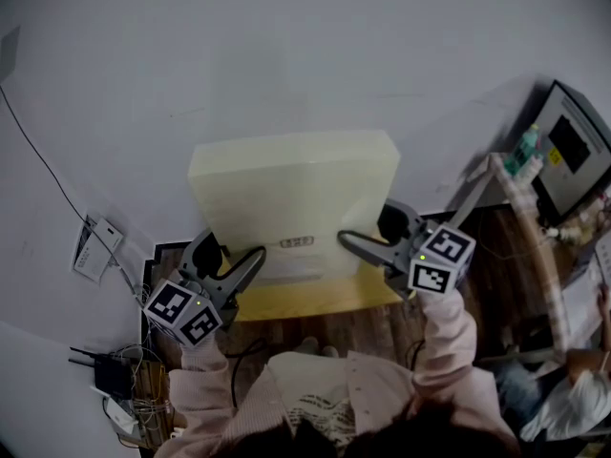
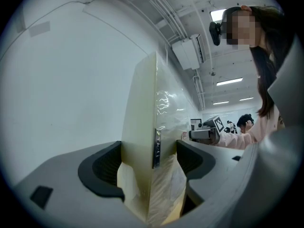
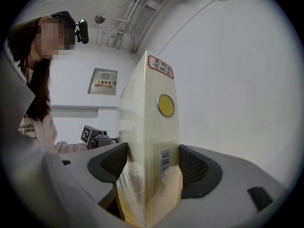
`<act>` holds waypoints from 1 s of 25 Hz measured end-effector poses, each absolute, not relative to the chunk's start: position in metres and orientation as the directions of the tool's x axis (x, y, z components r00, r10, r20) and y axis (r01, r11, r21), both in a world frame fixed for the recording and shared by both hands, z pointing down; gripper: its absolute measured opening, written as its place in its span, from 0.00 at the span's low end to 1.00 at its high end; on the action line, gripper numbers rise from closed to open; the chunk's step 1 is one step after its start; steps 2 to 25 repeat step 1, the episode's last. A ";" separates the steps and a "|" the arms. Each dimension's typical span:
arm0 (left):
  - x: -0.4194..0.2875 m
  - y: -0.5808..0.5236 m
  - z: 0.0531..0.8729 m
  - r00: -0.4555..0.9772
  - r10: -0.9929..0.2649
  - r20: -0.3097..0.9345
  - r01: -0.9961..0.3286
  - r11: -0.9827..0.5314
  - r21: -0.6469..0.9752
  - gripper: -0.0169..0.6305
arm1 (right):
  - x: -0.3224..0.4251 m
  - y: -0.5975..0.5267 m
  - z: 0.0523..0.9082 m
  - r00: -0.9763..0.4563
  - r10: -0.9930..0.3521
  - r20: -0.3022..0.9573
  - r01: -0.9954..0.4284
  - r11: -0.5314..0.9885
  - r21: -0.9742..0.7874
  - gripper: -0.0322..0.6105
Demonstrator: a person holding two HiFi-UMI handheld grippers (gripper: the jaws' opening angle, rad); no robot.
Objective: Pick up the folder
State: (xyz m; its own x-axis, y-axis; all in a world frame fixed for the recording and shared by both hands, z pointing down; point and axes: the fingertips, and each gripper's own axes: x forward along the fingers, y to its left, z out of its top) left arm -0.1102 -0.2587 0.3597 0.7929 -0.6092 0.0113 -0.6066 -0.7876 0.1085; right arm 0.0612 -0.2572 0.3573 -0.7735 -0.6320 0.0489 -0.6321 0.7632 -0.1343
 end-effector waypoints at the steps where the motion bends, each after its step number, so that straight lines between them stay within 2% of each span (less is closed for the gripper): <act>1: -0.112 -0.258 0.360 0.791 -0.611 0.011 -0.609 -0.786 0.109 0.58 | 0.060 -0.257 0.357 -0.775 -0.631 0.050 -0.631 0.765 -0.133 0.59; 25: -0.112 -0.258 0.360 0.791 -0.611 0.011 -0.609 -0.786 0.109 0.58 | 0.060 -0.257 0.357 -0.775 -0.631 0.050 -0.631 0.765 -0.133 0.59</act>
